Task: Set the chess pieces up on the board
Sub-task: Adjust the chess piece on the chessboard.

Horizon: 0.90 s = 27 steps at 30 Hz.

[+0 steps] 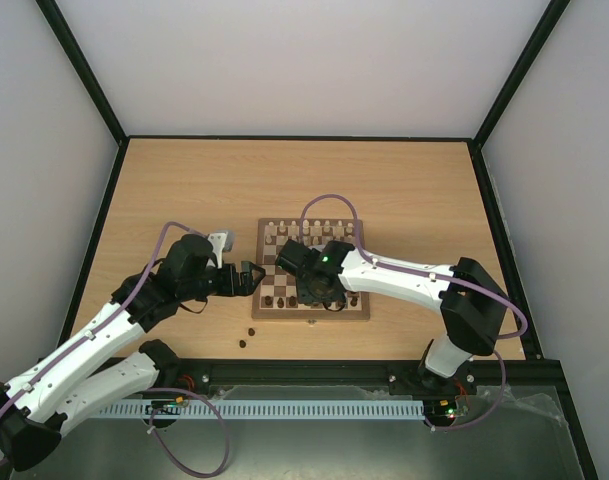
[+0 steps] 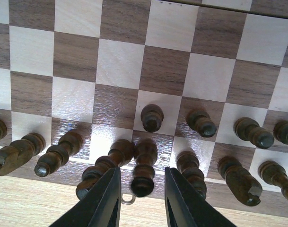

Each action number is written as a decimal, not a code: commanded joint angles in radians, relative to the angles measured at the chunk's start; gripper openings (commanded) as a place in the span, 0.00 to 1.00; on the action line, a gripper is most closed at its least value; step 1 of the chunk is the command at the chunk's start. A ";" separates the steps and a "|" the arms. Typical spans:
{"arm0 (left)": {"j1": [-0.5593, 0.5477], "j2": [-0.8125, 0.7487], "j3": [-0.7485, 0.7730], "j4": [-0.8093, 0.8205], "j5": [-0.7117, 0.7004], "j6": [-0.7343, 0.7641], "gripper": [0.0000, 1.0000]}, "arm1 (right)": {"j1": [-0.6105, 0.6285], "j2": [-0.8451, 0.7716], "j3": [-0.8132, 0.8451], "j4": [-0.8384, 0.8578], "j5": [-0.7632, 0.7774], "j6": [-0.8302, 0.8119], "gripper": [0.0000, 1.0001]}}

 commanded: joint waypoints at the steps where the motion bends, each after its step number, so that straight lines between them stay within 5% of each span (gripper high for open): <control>1: 0.007 -0.007 -0.008 0.008 0.012 0.009 0.99 | 0.008 0.008 -0.007 -0.022 -0.002 -0.001 0.27; 27: 0.007 -0.009 -0.009 0.008 0.014 0.007 0.99 | 0.002 0.075 -0.045 0.009 0.014 -0.002 0.27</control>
